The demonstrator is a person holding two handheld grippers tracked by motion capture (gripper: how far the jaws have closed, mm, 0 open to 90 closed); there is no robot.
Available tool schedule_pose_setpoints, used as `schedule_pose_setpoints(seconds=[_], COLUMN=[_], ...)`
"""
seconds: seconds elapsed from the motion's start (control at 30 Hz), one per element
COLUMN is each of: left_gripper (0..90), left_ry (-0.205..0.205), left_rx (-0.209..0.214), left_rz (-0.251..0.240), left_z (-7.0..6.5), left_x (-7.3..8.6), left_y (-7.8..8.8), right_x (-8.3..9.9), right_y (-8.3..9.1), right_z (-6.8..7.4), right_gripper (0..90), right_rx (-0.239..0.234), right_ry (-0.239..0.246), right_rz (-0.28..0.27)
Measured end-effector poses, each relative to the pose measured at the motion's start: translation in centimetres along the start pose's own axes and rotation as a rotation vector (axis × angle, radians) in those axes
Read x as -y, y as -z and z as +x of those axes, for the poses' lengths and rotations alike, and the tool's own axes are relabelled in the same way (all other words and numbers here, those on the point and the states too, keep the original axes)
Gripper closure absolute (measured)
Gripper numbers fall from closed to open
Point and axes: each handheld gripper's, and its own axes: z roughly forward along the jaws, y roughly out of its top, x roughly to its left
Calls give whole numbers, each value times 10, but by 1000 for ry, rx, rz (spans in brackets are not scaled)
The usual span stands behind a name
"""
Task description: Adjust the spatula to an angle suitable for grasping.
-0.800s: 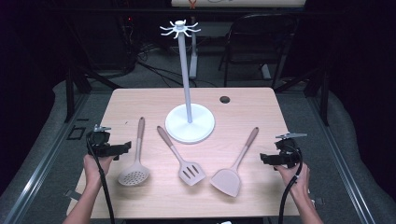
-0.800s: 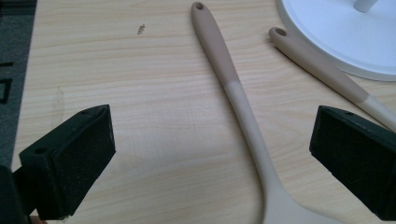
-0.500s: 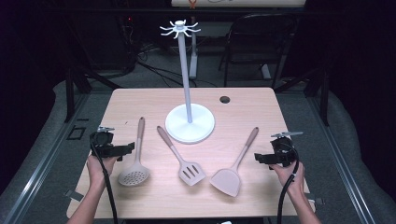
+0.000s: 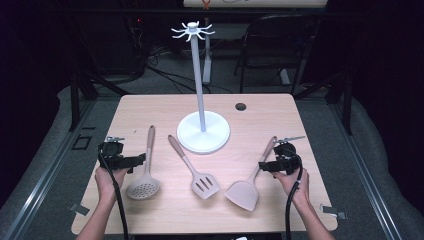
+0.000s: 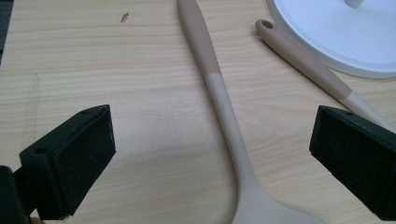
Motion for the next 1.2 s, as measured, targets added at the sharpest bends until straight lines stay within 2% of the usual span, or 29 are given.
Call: schedule_pose_setpoints(seconds=[0.03,0.07,0.17,0.2,0.23,0.27,0.33,0.37,0.4,0.47,0.53,0.57,0.63,0.9,1.13,1.17,1.2], left_gripper=[2,2,2,2,2,2,2,2,3,3,3,3,3,3,3,3,4], left_ry=[-4,-8,-12,-9,-10,-15,-19,-25,-28,-35,-43,-41,-40,-51,-54,-54,-54], left_rx=[-7,-4,-4,-5,-5,-5,-8,-8,-6,-7,-7,-10,-5,-8,-4,-3,-3], left_rz=[0,1,3,0,4,10,8,10,13,15,15,13,17,19,27,27,26], left_z=[0,0,2,2,2,1,1,0,-1,-4,-5,-6,-6,-9,-9,-9,-9], left_x=[0,-1,-2,-2,-2,-3,-3,-4,-4,-5,-5,-5,-5,-4,-4,-4,-4], left_y=[-1,-1,-1,-2,-2,-3,-5,-5,-6,-7,-8,-8,-9,-7,-9,-9,-9], right_x=[-1,-3,-8,-8,-9,-8,-7,-7,-7,-6,-6,-6,-7,-6,-4,-4,-4], right_y=[-5,-9,-18,-22,-25,-28,-32,-32,-33,-36,-40,-40,-40,-42,-48,-49,-48], right_z=[4,6,13,16,18,19,20,20,22,25,30,30,32,26,26,25,24], right_gripper=[256,268,289,299,323,335,362,362,391,405,430,430,468,423,409,417,424], right_rx=[-13,-19,-5,-32,-2,-22,-26,-26,-2,-11,19,19,49,68,50,38,50], right_ry=[-20,-20,-12,-39,-20,-32,-43,-43,-20,-29,13,13,42,19,-8,-17,-9], right_rz=[-13,-6,50,30,72,74,94,94,131,130,137,137,130,149,133,140,156])
